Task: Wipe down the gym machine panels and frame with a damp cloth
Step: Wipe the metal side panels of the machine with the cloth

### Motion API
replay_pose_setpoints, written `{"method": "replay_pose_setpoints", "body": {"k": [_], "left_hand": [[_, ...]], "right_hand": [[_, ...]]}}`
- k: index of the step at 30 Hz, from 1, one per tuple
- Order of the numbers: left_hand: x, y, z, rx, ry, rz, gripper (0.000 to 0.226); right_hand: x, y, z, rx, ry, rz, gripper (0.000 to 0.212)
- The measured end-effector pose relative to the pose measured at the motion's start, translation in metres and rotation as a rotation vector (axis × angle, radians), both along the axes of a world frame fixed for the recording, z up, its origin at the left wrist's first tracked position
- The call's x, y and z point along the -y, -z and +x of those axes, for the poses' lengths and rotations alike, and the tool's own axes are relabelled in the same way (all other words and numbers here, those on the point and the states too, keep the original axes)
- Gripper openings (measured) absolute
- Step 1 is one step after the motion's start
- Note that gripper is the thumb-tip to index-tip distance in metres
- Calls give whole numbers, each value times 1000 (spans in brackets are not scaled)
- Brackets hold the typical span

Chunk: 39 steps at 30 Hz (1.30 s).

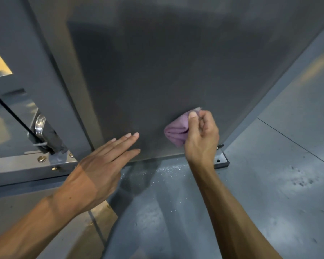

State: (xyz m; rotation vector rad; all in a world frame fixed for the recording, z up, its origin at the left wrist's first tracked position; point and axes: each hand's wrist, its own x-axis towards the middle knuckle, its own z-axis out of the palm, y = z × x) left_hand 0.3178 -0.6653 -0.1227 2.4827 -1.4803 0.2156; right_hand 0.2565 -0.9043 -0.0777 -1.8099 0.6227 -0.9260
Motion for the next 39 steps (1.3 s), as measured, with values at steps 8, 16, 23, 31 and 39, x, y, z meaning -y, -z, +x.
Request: {"method": "replay_pose_setpoints", "body": {"k": [8, 16, 23, 31, 39], "left_hand": [[-4, 1, 0, -1, 13, 13, 70], [-2, 1, -1, -25, 14, 22, 70], [1, -3, 0, -25, 20, 35, 70], [5, -4, 1, -28, 8, 61, 71], [10, -14, -1, 32, 27, 89, 72]], "right_hand": [[11, 91, -2, -424, 90, 268, 29], [2, 46, 4, -118, 159, 109, 22], [22, 74, 2, -467, 165, 222, 21], [28, 64, 2, -456, 123, 62, 22], [54, 30, -3, -505, -63, 179, 30]]}}
